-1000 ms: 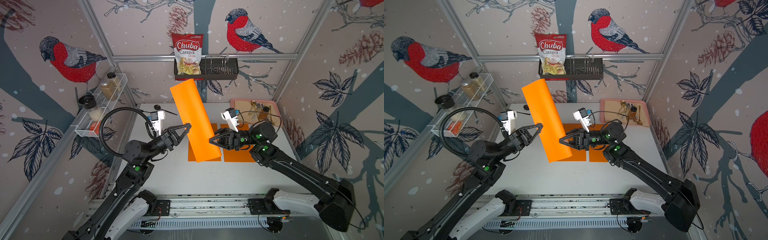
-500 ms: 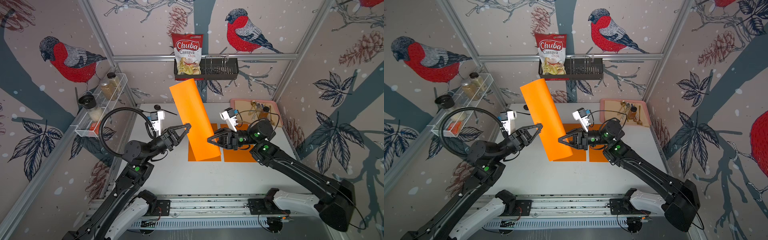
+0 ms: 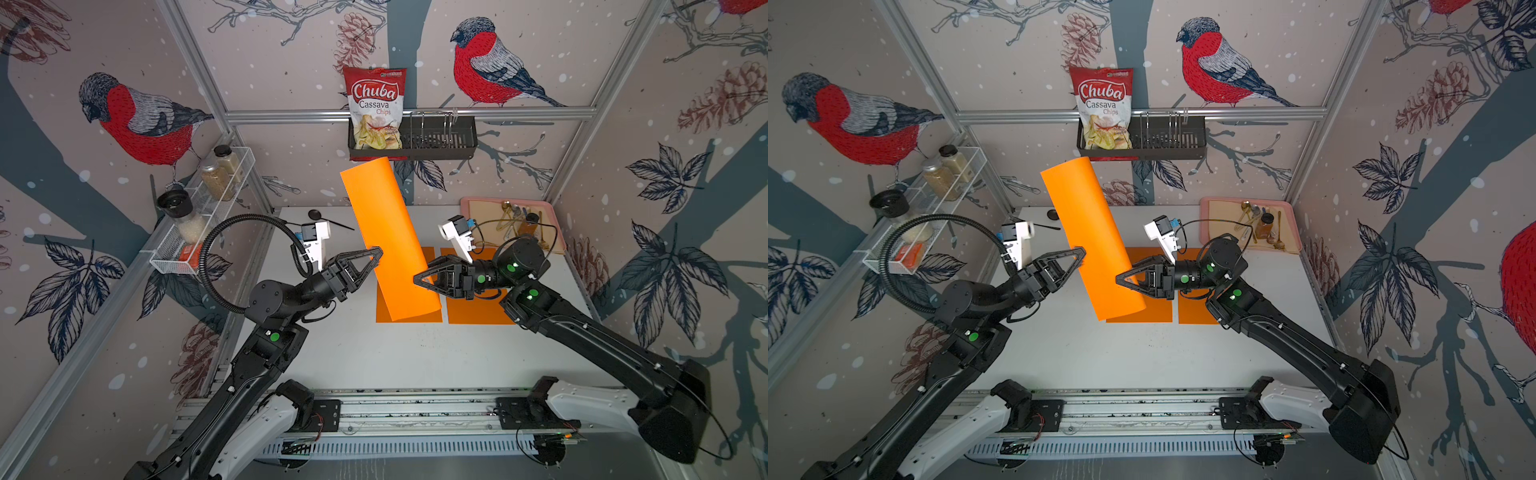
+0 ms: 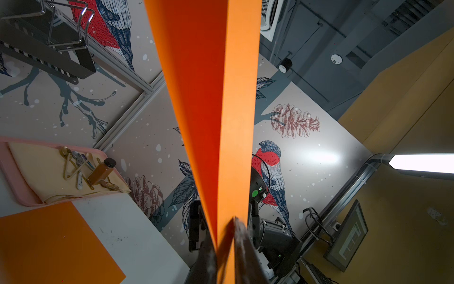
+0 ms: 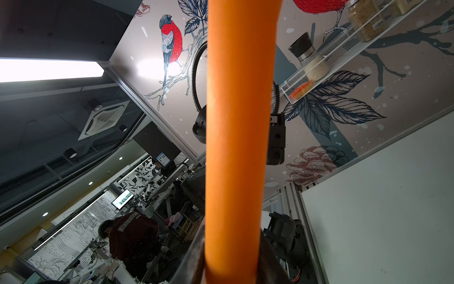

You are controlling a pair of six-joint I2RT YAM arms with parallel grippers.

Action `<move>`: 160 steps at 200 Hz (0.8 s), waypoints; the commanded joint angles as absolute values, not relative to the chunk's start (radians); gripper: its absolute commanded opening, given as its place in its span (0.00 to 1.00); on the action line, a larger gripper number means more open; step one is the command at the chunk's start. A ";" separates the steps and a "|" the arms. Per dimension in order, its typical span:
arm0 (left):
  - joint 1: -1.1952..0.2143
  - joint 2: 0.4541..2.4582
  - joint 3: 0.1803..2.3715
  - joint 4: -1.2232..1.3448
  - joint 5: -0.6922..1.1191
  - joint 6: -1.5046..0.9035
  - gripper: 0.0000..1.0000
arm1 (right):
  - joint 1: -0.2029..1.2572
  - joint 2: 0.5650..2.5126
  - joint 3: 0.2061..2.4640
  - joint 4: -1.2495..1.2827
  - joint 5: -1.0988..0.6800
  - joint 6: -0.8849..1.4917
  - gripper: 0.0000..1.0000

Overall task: Fold the rectangular paper in half along the long edge
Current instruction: Fold the paper.

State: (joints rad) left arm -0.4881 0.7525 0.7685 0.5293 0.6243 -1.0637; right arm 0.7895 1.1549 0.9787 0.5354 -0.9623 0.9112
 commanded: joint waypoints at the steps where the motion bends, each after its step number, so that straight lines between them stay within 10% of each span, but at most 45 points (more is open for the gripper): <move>1: -0.489 0.752 0.773 0.560 0.620 -1.057 0.16 | 0.789 1.149 0.991 0.517 -0.939 0.880 0.30; 160: -0.489 0.752 0.778 0.566 0.626 -1.055 0.02 | 0.789 1.150 1.002 0.499 -0.936 0.868 0.31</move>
State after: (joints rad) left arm -0.4881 0.7540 0.7692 0.5297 0.6247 -1.0637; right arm 0.7895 1.1542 0.9928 0.4889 -0.9417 0.8856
